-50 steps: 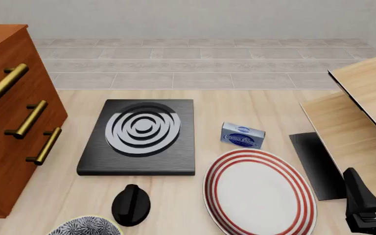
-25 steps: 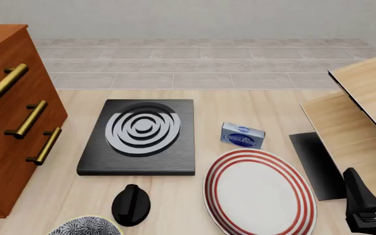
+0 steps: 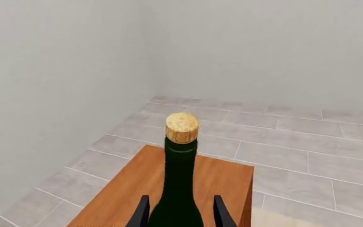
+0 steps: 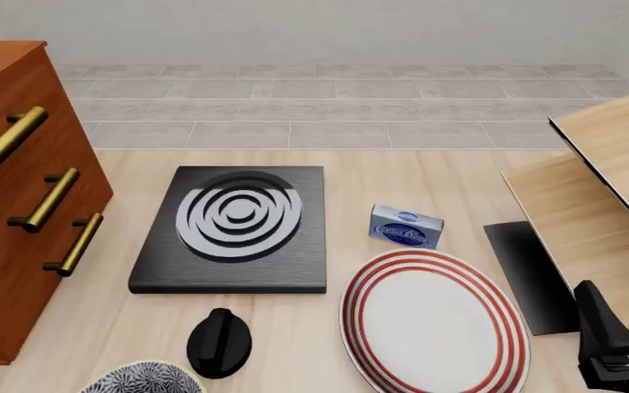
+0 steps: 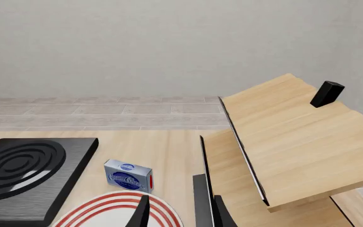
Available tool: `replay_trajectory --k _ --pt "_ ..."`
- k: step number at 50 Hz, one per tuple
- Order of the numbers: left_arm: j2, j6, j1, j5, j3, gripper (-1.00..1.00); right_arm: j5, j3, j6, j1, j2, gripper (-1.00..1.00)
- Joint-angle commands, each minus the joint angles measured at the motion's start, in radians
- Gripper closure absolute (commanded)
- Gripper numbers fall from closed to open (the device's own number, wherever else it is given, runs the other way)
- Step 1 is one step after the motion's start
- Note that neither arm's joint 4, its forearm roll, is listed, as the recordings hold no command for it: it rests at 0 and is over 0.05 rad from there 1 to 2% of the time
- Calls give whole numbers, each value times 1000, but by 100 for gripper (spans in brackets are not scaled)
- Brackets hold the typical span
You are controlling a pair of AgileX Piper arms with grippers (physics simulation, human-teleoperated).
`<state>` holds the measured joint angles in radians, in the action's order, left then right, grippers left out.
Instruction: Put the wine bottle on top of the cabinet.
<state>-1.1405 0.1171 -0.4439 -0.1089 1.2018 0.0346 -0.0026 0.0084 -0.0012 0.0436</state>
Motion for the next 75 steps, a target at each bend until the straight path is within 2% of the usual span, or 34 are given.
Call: replay_trajectory --k 1,39,75 --pt "50 -15 10 -53 15 -100 0 0 0 0 0 -100" --pt "160 -35 -12 -190 83 -100 0 0 0 0 0 -100" --pt "323 -68 19 -308 46 -100 0 0 0 0 0 -100"
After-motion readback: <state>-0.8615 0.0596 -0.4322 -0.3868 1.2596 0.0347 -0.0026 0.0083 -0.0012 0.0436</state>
